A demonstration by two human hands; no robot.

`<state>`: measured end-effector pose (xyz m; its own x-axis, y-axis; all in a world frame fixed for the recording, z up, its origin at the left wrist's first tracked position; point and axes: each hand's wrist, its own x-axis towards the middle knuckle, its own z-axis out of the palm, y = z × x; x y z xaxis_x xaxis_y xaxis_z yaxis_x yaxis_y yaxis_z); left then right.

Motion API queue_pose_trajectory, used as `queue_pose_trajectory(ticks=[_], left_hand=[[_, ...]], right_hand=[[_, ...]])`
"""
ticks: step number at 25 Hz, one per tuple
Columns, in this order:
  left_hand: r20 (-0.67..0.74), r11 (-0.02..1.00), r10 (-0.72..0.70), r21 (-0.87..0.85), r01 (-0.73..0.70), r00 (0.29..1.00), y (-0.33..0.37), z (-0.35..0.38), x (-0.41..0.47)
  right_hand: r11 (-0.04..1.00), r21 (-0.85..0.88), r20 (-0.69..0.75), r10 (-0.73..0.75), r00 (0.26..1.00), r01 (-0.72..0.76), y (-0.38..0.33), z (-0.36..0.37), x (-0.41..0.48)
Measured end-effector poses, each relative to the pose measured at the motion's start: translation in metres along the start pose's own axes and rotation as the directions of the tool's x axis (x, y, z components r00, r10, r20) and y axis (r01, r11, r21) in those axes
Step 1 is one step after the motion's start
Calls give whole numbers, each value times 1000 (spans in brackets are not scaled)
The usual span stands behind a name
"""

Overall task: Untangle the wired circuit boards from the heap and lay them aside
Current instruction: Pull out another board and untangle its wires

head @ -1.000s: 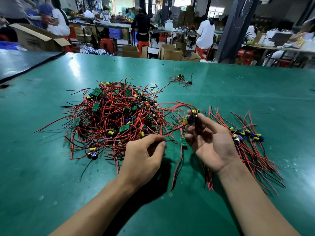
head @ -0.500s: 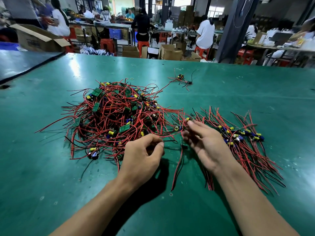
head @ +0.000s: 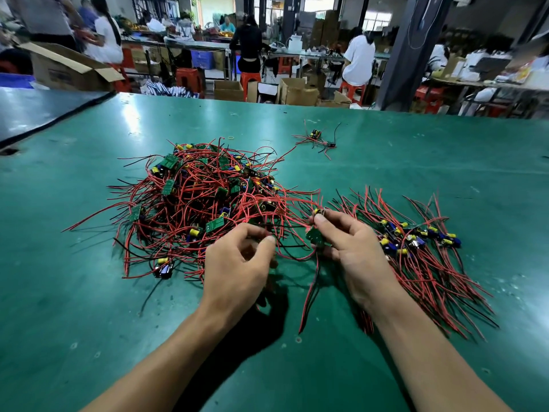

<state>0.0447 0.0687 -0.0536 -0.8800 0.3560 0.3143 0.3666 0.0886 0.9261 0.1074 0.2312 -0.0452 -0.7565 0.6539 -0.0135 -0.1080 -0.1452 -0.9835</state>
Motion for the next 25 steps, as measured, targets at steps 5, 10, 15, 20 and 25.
queue_pose_trajectory(ticks=[5,10,15,20,25], left_hand=[[-113,998,-44,49,50,993,1,0,2],[-224,979,-130,-183,90,966,0,-10,13],[-188,975,-127,-205,87,974,1,-6,8],[-72,999,11,-31,-14,997,2,-2,2],[221,958,-111,-234,163,969,7,10,-5]], right_hand=[[921,380,-87,-52,995,81,-12,-7,4],[678,730,-6,138,990,-90,-22,-19,8],[537,826,100,157,983,-170,-23,-24,6],[703,676,194,122,973,-223,-22,-20,2],[994,42,316,80,945,-98,-4,16,-19]])
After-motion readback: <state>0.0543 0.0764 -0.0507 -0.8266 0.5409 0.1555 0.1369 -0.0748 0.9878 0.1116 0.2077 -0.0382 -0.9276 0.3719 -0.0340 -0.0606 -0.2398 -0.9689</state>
